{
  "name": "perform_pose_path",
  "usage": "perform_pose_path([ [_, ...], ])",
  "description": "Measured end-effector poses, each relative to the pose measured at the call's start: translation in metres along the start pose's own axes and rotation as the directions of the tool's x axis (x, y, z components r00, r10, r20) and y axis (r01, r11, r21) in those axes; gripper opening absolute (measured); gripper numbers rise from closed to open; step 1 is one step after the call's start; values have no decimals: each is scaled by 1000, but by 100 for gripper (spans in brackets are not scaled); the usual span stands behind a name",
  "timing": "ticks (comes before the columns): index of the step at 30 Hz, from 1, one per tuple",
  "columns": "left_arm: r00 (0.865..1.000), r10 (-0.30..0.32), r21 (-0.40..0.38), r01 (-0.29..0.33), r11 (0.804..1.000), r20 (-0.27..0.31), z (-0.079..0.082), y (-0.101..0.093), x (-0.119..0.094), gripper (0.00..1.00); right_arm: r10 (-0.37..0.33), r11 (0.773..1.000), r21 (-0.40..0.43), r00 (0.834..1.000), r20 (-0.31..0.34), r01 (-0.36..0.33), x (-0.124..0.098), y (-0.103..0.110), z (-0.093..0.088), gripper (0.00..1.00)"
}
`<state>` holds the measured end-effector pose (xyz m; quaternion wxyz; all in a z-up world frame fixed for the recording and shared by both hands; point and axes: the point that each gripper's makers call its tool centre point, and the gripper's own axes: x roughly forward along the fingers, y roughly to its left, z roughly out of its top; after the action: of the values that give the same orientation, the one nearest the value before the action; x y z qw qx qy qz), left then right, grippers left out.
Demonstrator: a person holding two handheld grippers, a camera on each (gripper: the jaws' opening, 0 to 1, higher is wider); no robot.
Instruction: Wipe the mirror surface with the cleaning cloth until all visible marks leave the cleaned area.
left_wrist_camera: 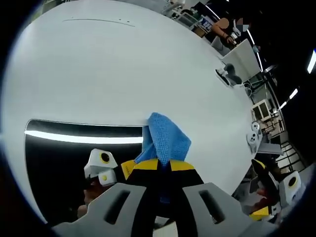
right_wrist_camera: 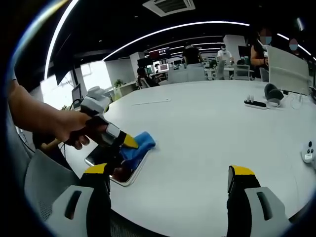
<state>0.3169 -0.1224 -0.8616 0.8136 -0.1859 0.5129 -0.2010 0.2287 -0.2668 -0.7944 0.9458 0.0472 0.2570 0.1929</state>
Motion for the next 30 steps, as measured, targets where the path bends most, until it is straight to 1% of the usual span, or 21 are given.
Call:
perform_pose_path([
  [19,1000,-3,1,3,1000,4,-1,0,0,3,0,1000,-3,1000,-3,0,0,0,0,99],
  [30,1000,-12,-12,12,1000,0,-1,2,-2,3,-1,1000,-2,1000,-1,1,-1,0,0,99],
])
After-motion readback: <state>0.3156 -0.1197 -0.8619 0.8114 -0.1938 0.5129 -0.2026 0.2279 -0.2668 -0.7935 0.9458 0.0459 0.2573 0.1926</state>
